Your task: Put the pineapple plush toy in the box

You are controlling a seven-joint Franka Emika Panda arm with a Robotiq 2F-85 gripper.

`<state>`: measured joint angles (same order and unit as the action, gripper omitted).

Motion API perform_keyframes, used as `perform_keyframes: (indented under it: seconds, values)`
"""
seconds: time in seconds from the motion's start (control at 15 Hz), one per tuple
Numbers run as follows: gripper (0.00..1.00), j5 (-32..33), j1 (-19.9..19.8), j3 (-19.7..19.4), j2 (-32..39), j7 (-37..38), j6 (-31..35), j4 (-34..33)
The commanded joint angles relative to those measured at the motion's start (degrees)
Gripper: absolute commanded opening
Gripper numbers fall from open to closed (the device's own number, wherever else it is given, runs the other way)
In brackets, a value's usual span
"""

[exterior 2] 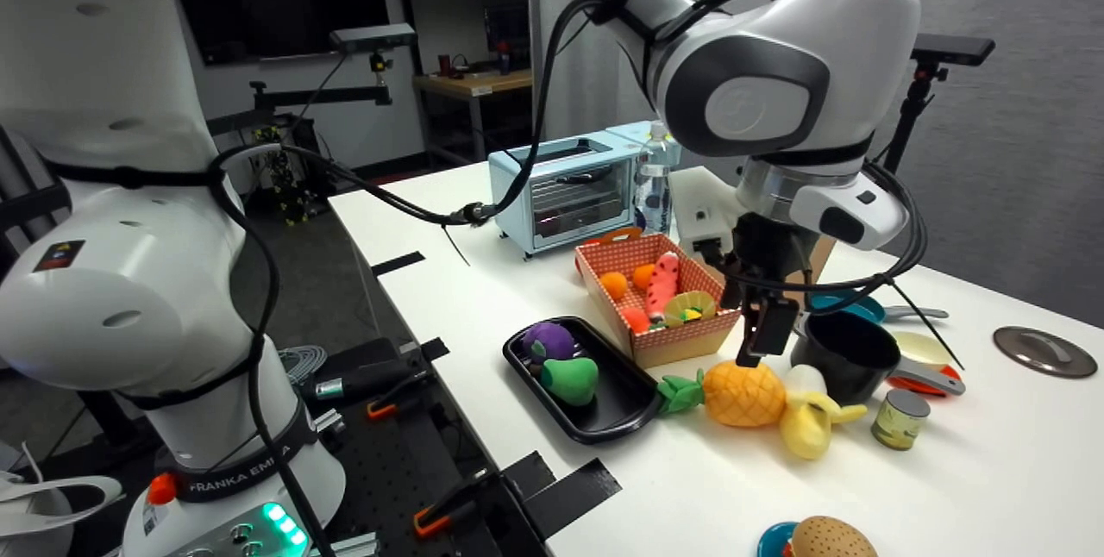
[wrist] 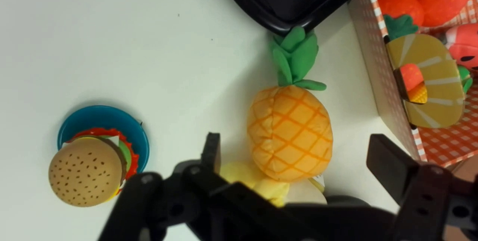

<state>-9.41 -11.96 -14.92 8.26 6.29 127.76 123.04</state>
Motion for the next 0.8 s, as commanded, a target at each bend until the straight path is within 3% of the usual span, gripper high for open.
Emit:
perform_keyframes:
  seconds: [0.0,0.73]
  values:
    - [1.00,0.24,-0.03,1.76,5.38,0.13,-3.23,-6.03]
    - [1.00,-1.47,-1.97,4.22,17.51,-1.09,-8.37,-19.31]
